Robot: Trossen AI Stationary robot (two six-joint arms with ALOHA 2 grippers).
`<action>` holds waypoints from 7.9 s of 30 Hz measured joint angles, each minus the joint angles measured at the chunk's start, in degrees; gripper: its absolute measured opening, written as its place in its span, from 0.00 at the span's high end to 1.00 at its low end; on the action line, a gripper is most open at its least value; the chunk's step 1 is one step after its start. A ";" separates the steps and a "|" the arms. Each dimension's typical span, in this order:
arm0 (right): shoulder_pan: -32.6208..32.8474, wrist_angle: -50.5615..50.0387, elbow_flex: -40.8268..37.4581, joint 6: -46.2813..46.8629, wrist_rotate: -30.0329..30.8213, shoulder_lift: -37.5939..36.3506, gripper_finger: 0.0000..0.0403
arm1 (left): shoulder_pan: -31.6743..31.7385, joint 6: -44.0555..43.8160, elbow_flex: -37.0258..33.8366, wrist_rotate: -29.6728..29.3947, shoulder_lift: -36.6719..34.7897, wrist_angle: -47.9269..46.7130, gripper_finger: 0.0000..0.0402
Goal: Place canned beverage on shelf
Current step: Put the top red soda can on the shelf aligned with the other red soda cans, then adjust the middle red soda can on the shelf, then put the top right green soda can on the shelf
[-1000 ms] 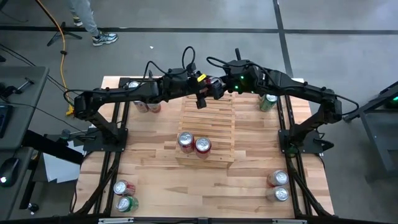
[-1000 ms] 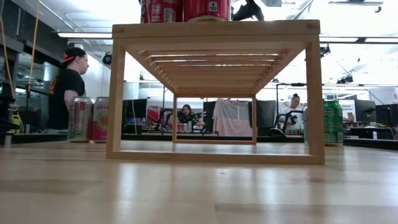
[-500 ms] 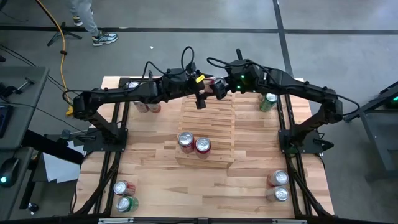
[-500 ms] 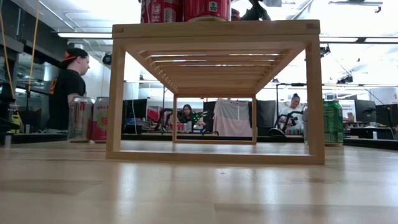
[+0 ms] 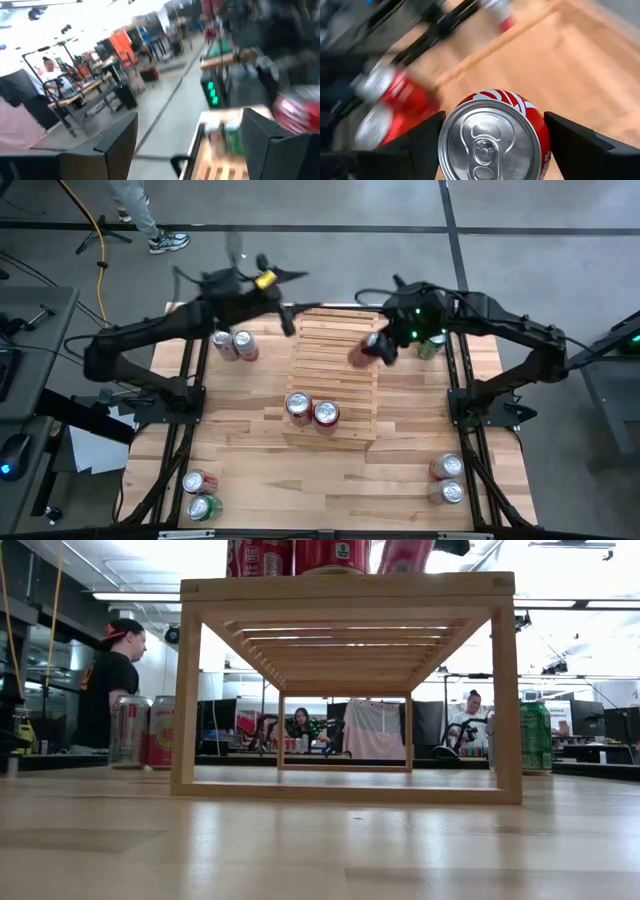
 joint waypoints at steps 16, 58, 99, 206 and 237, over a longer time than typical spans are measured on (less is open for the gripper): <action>14.28 -3.03 0.00 -13.19 -6.35 2.74 0.28 | 7.11 -29.40 -0.02 23.95 -6.52 -4.12 0.40; 21.24 -0.56 -0.17 -10.09 2.02 11.05 0.13 | 8.99 -33.69 -0.09 27.08 -2.72 -7.41 0.40; 28.72 -14.14 -2.78 1.62 12.74 -5.25 0.79 | 2.43 -30.46 -16.35 37.59 -19.77 -16.83 0.96; 32.72 -8.61 28.73 -6.98 26.07 32.09 1.00 | -10.23 -30.43 -40.84 8.97 -37.07 -2.25 1.00; 33.61 4.40 -17.74 3.07 38.99 -19.77 1.00 | -10.16 -37.91 -40.94 4.42 -36.74 4.22 1.00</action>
